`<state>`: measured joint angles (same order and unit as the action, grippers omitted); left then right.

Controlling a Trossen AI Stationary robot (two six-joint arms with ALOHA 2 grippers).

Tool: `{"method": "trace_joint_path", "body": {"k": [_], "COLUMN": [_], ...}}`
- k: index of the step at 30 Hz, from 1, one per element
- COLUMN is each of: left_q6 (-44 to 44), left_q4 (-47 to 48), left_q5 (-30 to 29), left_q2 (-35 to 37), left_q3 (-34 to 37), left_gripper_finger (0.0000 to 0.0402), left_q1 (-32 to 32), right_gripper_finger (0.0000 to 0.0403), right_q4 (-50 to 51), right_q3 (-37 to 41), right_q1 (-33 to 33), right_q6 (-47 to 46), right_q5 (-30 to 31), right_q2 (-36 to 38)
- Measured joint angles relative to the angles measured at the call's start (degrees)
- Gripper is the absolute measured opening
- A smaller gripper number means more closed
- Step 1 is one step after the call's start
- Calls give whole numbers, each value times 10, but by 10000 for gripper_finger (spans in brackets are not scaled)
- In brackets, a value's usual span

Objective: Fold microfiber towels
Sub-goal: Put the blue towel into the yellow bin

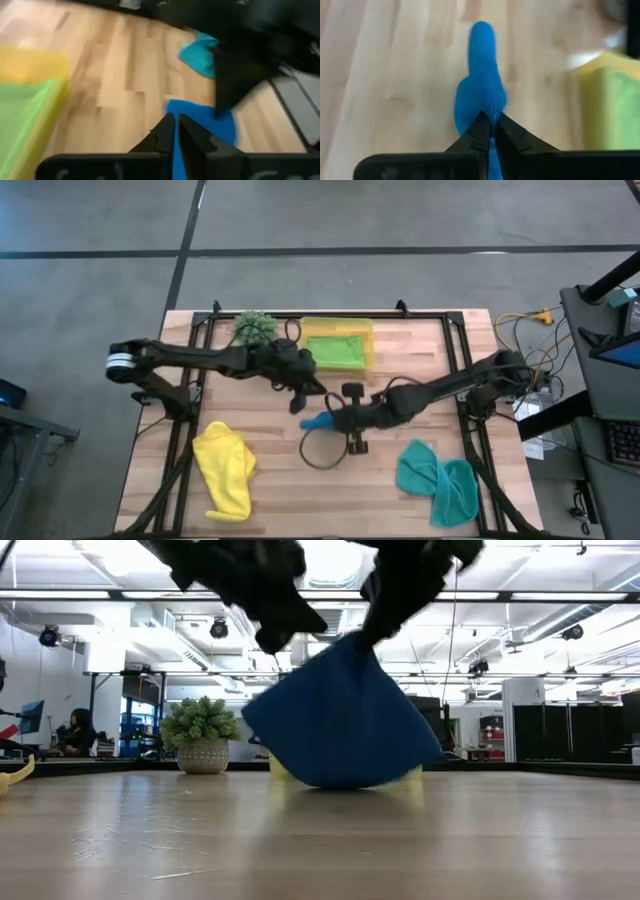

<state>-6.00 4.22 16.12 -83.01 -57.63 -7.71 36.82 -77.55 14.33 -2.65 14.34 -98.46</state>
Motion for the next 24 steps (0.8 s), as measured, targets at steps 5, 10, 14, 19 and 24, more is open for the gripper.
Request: {"method": "trace_joint_path", "body": {"k": [5, 10, 14, 19, 24], "left_q6": [21, 24, 23, 14, -6], "left_q4": [-2, 10, 9, 12, 11], "left_q5": [1, 9, 33, 75, 76], "left_q2": [22, -3, -23, -34, -34], "left_q3": [0, 0, 0, 0, -1], "left_gripper_finger": [68, 142, 191, 220, 221], "left_q1": [11, 17, 16, 17, 21], "right_gripper_finger": [11, 11, 11, 11, 11], "right_q4": [8, 17, 42, 55, 59], "right_q3": [-16, -27, -36, -37, -36], "right_q1": [-36, -55, -60, -61, -62], "right_q6": [24, 38, 46, 40, 30], "right_q5": [-12, -14, -13, -14, -13], "right_q2": [30, 54, 60, 63, 63]}}
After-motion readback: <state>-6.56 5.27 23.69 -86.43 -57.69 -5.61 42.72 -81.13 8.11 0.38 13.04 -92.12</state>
